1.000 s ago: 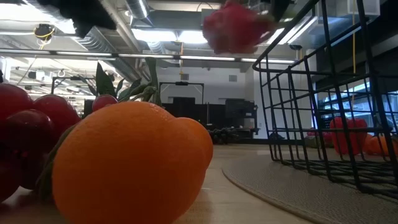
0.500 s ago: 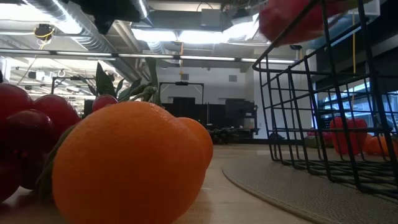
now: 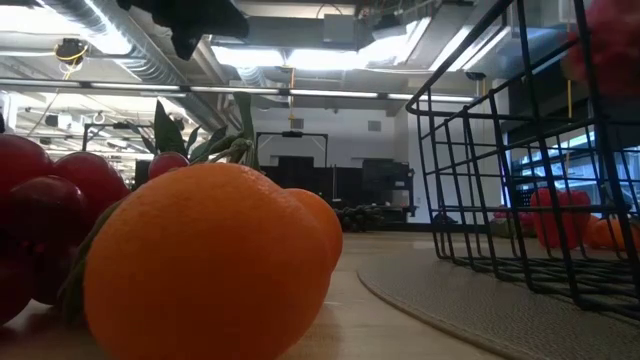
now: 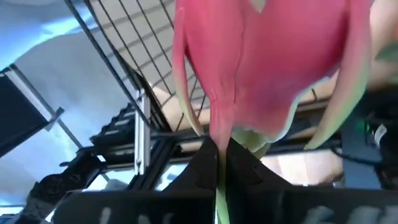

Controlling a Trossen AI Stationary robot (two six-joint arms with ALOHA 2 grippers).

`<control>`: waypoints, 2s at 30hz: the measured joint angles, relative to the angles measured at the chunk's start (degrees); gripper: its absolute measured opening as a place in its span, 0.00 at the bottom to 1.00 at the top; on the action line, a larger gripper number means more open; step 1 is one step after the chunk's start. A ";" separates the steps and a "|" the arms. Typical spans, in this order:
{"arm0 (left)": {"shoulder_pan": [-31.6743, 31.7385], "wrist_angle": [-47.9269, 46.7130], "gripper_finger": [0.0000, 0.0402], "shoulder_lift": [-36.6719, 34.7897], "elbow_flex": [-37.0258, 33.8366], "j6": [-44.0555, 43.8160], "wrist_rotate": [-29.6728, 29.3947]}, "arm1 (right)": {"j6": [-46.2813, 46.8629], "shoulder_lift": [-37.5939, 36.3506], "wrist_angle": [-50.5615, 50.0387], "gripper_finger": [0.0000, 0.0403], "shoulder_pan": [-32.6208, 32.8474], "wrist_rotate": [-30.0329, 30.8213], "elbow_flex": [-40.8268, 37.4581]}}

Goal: Build produce basket
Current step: Put the dragon fruit into the wire basket

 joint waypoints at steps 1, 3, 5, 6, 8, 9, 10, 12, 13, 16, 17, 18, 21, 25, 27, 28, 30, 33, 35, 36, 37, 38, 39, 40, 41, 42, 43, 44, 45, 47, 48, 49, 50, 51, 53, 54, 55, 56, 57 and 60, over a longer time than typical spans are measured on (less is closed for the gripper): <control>0.00 0.04 0.09 0.00 0.00 -0.02 -0.01 | 1.06 0.02 0.01 0.00 0.23 -0.07 -0.65; 0.00 0.35 0.09 0.00 0.00 -0.17 -0.01 | 3.82 0.18 -0.02 0.00 0.51 -0.21 -2.08; 0.02 0.54 0.09 0.00 0.00 -0.23 0.00 | 6.55 0.46 0.00 0.00 0.55 -0.35 -3.75; 0.02 0.62 0.09 0.00 0.00 -0.23 0.00 | 7.80 0.50 0.00 0.00 0.54 -0.65 -4.72; 0.02 0.68 0.09 0.00 0.00 -0.25 0.00 | 9.02 0.50 0.00 0.00 0.53 -2.30 -6.76; 0.02 0.66 0.09 0.00 0.00 -0.25 -0.02 | 9.02 0.50 0.18 0.00 0.53 -3.02 -7.63; 0.02 0.66 0.09 0.00 0.00 -0.25 0.00 | 9.01 0.50 0.46 0.00 0.53 -3.57 -8.50; 0.02 0.66 0.09 0.00 0.00 -0.25 0.00 | 9.01 0.50 0.63 0.00 0.53 -4.47 -10.07; 0.02 0.66 0.09 0.00 0.00 -0.25 0.00 | 8.98 0.48 1.12 0.00 0.53 -4.72 -10.84; 0.02 0.64 0.09 0.00 0.00 -0.25 0.00 | 8.76 0.50 4.89 0.00 0.53 -5.10 -12.87; 0.02 0.64 0.09 0.00 0.00 -0.25 0.00 | 8.76 0.50 5.99 0.00 0.53 -5.16 -13.50; 0.02 0.66 0.09 0.00 0.00 -0.25 0.00 | 8.82 0.50 7.20 0.00 0.53 -5.24 -14.19; 0.02 0.63 0.09 0.00 0.00 -0.25 0.00 | 8.96 1.22 9.90 0.00 0.53 -5.33 -15.50; 0.02 0.63 0.09 0.00 -0.02 -0.25 -0.02 | 8.55 2.79 10.05 0.00 0.40 -5.22 -16.21; 0.02 0.63 0.09 0.00 -0.02 -0.25 0.00 | 8.49 3.55 10.09 0.00 0.38 -5.23 -16.86; 0.02 0.63 0.09 0.00 -0.02 -0.25 -0.01 | 8.47 3.94 10.18 0.00 0.37 -5.25 -17.22; 0.02 0.63 0.09 -0.02 -0.02 -0.25 -0.02 | 8.11 4.64 11.13 0.00 0.36 -5.54 -18.20; 0.02 0.61 0.09 -0.01 -0.02 -0.25 -0.02 | 7.05 5.80 13.11 0.00 0.36 -6.15 -18.71; 0.02 0.61 0.09 -0.02 -0.02 -0.25 -0.02 | 6.13 6.32 13.75 0.00 0.36 -6.16 -18.73; 0.02 0.61 0.09 -0.02 -0.02 -0.25 0.00 | 5.79 6.50 14.16 0.00 0.36 -6.21 -18.73; 0.02 0.61 0.09 -0.02 -0.02 -0.25 0.00 | 5.62 6.61 14.46 0.00 0.36 -6.25 -18.73; 0.02 0.61 0.09 -0.02 -0.02 -0.25 0.00 | 5.50 6.67 14.53 0.00 0.36 -6.24 -18.73; 0.02 0.61 0.09 -0.02 -0.02 -0.26 -0.01 | 5.50 6.68 14.51 0.00 0.36 -6.24 -18.73; 0.02 0.61 0.09 -0.02 -0.02 -0.27 -0.02 | 5.52 6.68 14.51 0.00 0.36 -6.23 -18.73; 0.02 0.61 0.09 -0.02 -0.02 -0.27 -0.02 | 5.53 6.68 14.49 0.00 0.36 -6.24 -18.73; 0.02 0.61 0.09 -0.02 -0.02 -0.27 -0.01 | 5.50 6.68 14.49 0.00 0.36 -6.24 -18.73; 0.02 0.61 0.09 -0.02 -0.02 -0.27 -0.01 | 5.48 6.68 14.49 0.00 0.36 -6.24 -18.73; 0.02 0.61 0.09 -0.02 -0.03 -0.27 -0.01 | 5.23 6.68 14.45 0.00 0.36 -6.24 -18.73; 0.02 0.61 0.09 -0.02 -0.04 -0.27 0.00 | 4.70 6.68 14.45 0.00 0.36 -6.30 -18.73; 0.02 0.61 0.09 -0.02 -0.04 -0.27 -0.02 | 4.17 6.68 14.45 0.00 0.36 -6.68 -18.73; 0.02 0.61 0.09 -0.02 -0.04 -0.27 -0.01 | 4.13 6.68 14.45 0.00 0.36 -6.70 -18.73; 0.02 0.61 0.09 -0.02 -0.04 -0.27 -0.02 | 4.10 6.68 14.45 0.00 0.36 -6.68 -18.73; 0.02 0.61 0.09 -0.02 -0.04 -0.27 -0.01 | 4.06 6.68 14.45 0.00 0.36 -6.68 -18.73; 0.02 0.61 0.09 -0.02 -0.04 -0.27 -0.02 | 4.04 6.68 14.45 0.00 0.36 -6.69 -18.73; 0.02 0.60 0.09 -0.02 -0.04 -0.27 -0.02 | 4.02 6.68 14.45 0.01 0.36 -6.69 -18.73; 0.02 0.61 0.09 -0.02 -0.04 -0.27 -0.01 | 3.99 6.68 14.45 0.02 0.36 -6.70 -18.73; 0.02 0.60 0.09 -0.02 -0.04 -0.27 -0.01 | 3.58 6.68 14.45 0.03 0.34 -6.70 -18.73; 0.02 0.59 0.09 -0.02 -0.04 -0.27 0.00 | 2.90 6.68 14.45 0.03 0.36 -6.70 -18.73; 0.02 0.59 0.09 -0.02 -0.04 -0.27 -0.01 | 2.57 6.68 14.45 0.03 0.36 -6.68 -18.73; 0.02 0.59 0.09 -0.02 -0.04 -0.27 0.00 | 1.55 6.68 14.45 0.03 0.36 -6.64 -18.73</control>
